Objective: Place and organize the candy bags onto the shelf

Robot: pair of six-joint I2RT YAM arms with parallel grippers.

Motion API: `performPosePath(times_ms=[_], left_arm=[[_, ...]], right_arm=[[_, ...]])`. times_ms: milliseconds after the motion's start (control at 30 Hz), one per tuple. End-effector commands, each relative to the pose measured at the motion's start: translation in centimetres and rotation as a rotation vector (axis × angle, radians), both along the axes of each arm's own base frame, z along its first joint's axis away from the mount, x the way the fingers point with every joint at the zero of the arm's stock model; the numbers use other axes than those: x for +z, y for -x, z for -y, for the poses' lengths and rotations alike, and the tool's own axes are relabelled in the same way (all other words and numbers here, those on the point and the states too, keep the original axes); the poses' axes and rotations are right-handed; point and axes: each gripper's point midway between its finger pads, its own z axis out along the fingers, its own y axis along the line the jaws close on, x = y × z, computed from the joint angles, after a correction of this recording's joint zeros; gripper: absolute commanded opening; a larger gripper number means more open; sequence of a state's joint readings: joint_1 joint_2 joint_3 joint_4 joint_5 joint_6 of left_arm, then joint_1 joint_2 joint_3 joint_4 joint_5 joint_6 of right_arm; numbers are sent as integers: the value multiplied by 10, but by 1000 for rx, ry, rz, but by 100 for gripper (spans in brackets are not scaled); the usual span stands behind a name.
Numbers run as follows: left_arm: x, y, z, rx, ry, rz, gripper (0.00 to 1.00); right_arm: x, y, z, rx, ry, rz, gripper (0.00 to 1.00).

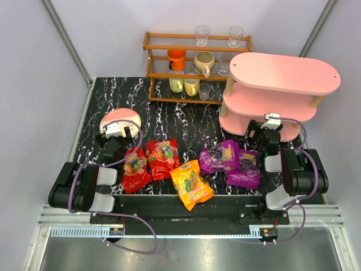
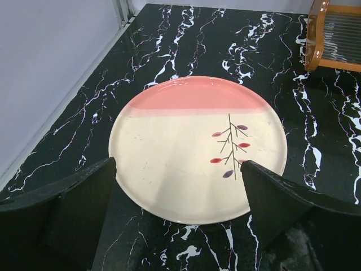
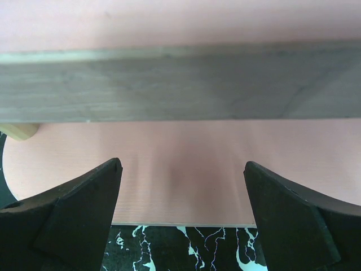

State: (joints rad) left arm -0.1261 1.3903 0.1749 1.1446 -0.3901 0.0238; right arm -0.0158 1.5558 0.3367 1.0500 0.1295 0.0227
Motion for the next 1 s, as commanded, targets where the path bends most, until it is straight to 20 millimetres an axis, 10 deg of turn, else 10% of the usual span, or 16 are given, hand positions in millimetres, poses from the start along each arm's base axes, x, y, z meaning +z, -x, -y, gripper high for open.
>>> performPosePath(times_ms=[0, 967], left_arm=[[24, -9, 3, -14, 27, 90, 99], [32, -6, -2, 10, 41, 104, 99]], right_arm=[[17, -8, 1, 3, 14, 57, 100], [19, -7, 3, -7, 11, 70, 100]])
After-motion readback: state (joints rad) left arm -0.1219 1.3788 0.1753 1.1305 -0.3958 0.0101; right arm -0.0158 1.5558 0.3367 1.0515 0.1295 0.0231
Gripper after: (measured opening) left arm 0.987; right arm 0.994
